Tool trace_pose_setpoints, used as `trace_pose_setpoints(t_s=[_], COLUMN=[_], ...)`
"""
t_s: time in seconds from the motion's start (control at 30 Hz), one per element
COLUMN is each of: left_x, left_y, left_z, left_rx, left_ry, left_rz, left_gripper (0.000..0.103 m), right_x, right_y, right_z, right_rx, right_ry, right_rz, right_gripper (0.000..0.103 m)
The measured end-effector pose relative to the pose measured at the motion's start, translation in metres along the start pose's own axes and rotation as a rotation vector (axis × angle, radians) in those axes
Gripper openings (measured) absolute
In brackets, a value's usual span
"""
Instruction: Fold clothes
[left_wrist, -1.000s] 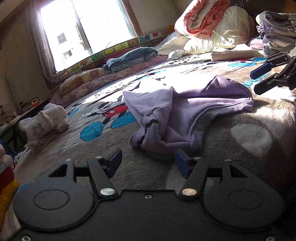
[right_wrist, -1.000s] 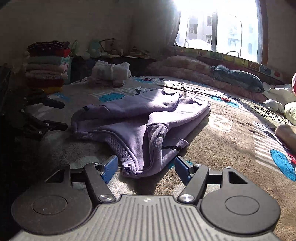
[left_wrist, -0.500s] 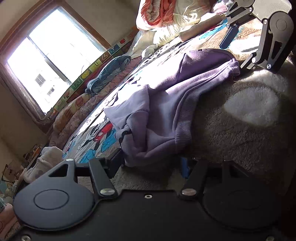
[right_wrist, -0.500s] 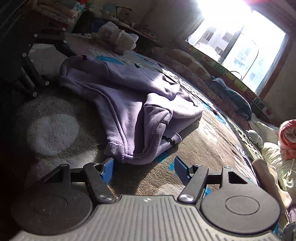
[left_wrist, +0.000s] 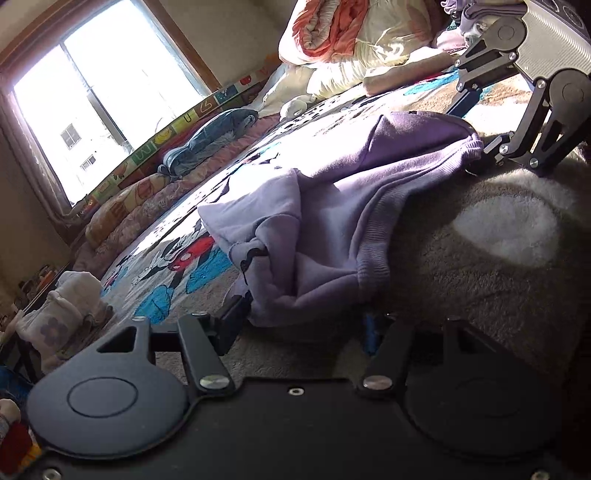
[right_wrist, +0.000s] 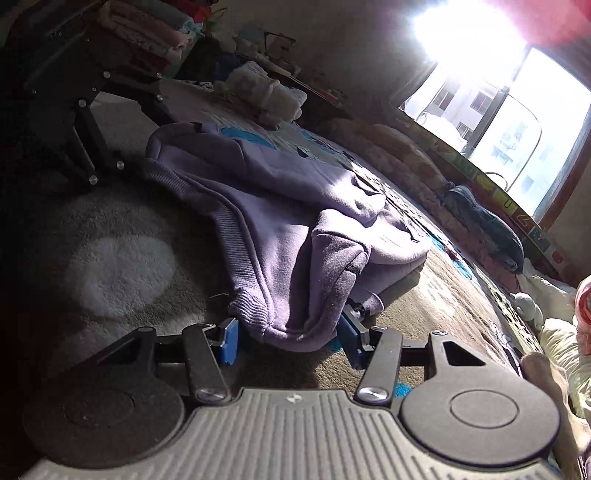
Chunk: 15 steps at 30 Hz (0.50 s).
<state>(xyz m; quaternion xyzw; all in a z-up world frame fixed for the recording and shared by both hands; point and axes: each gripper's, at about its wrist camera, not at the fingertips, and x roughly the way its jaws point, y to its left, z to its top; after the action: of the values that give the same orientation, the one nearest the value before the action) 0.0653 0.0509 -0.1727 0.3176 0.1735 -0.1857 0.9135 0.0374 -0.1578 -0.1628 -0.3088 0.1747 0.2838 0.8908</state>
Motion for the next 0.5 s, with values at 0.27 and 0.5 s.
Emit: trace_pose_setpoints(t_s=[0.27, 0.5], left_x=[0.0, -0.011], left_y=[-0.009, 0.012], left_z=[0.005, -0.005], left_rx=[0.067, -0.047], left_ry=[-0.084, -0.042], left_rz=[-0.069, -0.089], left_gripper=[0.059, 0.061], right_x=[0.005, 0.004], right_y=[-0.013, -0.016], right_z=[0.0, -0.006], right_rx=[0.024, 0.076], right_ry=[-0.009, -0.021], right_rz=[0.098, 0.096], right_gripper=[0.055, 0.057])
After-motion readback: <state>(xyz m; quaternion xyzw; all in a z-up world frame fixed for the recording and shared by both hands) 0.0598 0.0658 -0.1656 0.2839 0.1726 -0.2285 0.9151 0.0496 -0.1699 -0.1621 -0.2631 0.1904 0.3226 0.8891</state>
